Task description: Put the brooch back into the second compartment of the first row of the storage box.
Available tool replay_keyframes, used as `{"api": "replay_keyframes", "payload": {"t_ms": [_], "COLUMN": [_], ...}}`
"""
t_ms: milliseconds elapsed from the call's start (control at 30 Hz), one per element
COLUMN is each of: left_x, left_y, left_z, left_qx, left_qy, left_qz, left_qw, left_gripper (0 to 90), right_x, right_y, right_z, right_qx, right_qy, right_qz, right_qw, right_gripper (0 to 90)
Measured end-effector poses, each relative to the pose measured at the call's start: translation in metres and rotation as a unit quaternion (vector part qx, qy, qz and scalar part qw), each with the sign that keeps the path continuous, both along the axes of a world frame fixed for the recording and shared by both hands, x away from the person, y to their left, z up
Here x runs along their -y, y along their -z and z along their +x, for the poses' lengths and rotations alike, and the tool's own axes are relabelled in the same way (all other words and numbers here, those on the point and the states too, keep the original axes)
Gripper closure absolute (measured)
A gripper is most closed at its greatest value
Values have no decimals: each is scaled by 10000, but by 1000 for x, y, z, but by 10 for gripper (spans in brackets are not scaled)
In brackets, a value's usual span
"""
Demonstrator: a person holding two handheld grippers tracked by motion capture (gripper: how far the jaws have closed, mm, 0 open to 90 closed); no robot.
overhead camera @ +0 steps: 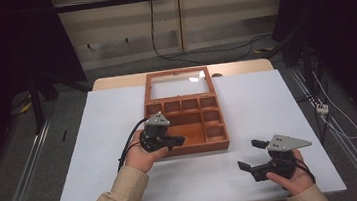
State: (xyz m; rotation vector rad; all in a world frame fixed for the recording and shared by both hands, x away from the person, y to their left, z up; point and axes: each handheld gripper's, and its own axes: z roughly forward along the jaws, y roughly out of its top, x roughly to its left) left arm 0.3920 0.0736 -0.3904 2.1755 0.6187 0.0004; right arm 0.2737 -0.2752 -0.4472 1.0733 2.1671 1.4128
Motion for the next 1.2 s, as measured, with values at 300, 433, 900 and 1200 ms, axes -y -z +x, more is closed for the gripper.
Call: {"api": "replay_keyframes", "payload": {"t_ms": [300, 433, 900, 1200], "left_x": [-2, -1, -1, 0], "left_y": [-3, -4, -4, -3], "left_z": [11, 13, 24, 31], "left_qx": [22, 28, 6, -18], "left_qy": [-74, -85, -212, -276], "left_qz": [-39, -37, -24, -4], "left_qw": [10000, 10000, 9998, 9996], "left_gripper": [900, 900, 900, 900], "right_x": [2, 3, 7, 7], "right_y": [1, 1, 2, 4], "right_z": [1, 1, 5, 8], "right_qx": [-6, -25, -12, -32], "right_qy": [32, 44, 129, 155], "right_qz": [-2, -3, 8, -9], "right_qw": [10000, 10000, 9999, 9999], "right_gripper": [83, 83, 83, 83]}}
